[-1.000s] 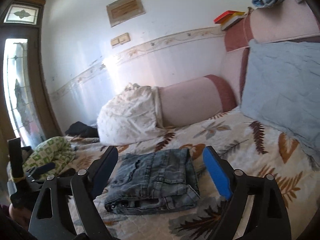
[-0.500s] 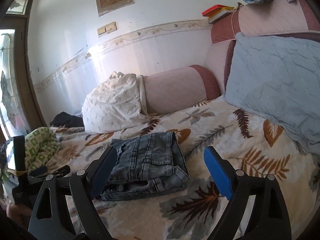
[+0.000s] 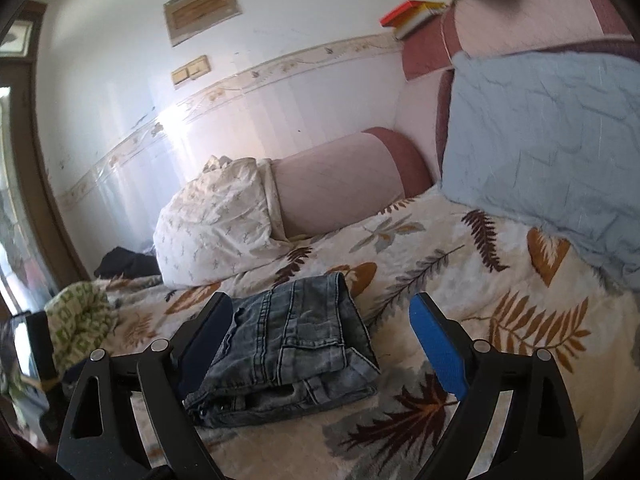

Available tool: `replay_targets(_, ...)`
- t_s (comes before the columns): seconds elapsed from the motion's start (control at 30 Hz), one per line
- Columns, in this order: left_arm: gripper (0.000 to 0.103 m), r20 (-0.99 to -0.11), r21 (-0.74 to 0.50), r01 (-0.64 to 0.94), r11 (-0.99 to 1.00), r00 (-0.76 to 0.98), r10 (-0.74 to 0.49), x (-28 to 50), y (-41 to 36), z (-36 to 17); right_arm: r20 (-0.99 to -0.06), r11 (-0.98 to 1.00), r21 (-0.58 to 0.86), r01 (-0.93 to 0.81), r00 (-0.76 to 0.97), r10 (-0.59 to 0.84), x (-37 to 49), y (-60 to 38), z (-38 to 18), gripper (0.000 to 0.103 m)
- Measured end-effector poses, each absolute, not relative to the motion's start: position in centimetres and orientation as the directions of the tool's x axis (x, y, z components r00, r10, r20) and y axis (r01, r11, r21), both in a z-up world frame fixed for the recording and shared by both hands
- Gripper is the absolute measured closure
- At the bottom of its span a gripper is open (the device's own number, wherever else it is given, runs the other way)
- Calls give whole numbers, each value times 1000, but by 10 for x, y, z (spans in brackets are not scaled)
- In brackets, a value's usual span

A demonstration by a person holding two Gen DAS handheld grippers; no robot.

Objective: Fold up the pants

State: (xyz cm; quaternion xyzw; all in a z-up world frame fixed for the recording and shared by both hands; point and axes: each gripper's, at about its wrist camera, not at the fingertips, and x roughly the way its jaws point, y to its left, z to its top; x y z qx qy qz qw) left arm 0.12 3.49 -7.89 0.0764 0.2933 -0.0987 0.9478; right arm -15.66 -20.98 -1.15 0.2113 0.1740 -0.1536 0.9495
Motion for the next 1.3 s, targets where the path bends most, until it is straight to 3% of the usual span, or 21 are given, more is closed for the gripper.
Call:
replay_targets(0.3, 0, -615, 71, 274, 959, 769, -174, 16, 32, -90, -505, 846, 353, 399, 843, -187, -104, -237, -28, 12)
replay_targets(0.57, 0, -656, 30, 347, 937, 714, -243, 18, 23, -103, -621, 740, 516, 431, 783, -23, -79, -278, -58, 12)
replay_targets(0.77, 0, -664, 29, 372, 928, 701, -260, 16, 20, -106, -633, 582, 658, 479, 770, 81, -89, -301, -80, 12)
replay_targets(0.9, 0, -678, -54, 389, 920, 662, -320, 17, 25, -105, -621, 534, 702, 472, 773, 133, -91, -301, -87, 12)
replay_targets(1.3, 0, -703, -87, 357, 930, 639, -311, 22, 28, -113, -628, 534, 700, 474, 764, 145, -91, -301, -94, 12)
